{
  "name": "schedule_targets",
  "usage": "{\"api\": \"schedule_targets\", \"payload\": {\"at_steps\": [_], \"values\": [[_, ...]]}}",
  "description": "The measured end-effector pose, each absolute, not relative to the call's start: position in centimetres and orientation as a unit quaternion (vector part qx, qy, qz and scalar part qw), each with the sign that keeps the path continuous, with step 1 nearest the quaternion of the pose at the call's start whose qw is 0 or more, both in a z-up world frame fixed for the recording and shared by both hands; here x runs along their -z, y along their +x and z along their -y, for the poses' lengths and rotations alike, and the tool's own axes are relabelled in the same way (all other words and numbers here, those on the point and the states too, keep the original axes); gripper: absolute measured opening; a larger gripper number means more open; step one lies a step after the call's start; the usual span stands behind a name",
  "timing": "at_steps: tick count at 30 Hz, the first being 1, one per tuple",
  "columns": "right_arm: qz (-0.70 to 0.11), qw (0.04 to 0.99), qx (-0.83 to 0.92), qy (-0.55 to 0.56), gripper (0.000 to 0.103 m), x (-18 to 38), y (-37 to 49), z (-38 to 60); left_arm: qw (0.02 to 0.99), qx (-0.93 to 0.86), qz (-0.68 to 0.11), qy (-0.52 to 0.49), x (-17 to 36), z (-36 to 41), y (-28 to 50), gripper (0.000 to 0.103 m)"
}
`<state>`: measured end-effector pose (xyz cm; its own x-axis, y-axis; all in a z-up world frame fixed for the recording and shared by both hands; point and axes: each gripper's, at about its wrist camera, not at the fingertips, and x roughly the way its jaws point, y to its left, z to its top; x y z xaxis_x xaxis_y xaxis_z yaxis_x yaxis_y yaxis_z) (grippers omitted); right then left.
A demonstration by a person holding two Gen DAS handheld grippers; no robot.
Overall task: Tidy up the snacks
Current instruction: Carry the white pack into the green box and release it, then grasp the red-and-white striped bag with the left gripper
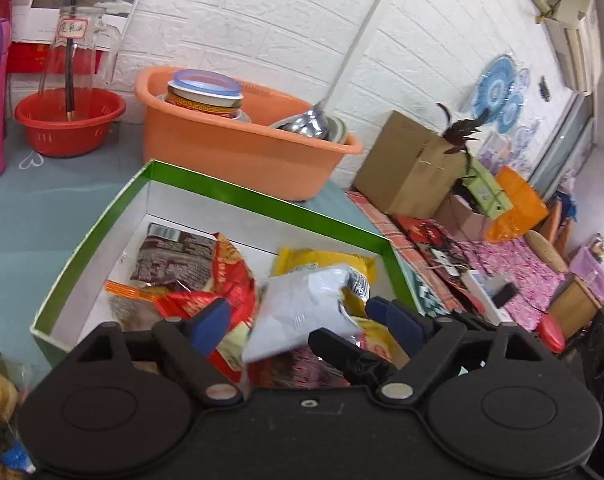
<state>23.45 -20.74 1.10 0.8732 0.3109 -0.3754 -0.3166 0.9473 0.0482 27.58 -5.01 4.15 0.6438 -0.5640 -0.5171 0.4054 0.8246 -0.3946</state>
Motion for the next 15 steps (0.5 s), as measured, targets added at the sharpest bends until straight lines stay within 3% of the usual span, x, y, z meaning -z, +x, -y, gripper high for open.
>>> {"api": "schedule_targets", "payload": {"at_steps": [2, 9, 15], "values": [[-0.174, 0.97, -0.167, -0.001, 0.103, -1.5, 22.0, 21.2, 0.9, 0.271, -0.316, -0.129, -4.7, 4.4, 26.4, 0.103], [-0.156, 0.971, -0.181, 0.026, 0.103, -3.6, 17.7, 21.6, 0.922, 0.226, -0.286, -0.127, -6.3, 1.9, 23.6, 0.103], [-0.187, 0.961, -0.201, 0.044, 0.103, -2.8, 17.9, 19.4, 0.913, 0.186, -0.339, -0.129, -3.4, 0.4, 24.5, 0.103]]}}
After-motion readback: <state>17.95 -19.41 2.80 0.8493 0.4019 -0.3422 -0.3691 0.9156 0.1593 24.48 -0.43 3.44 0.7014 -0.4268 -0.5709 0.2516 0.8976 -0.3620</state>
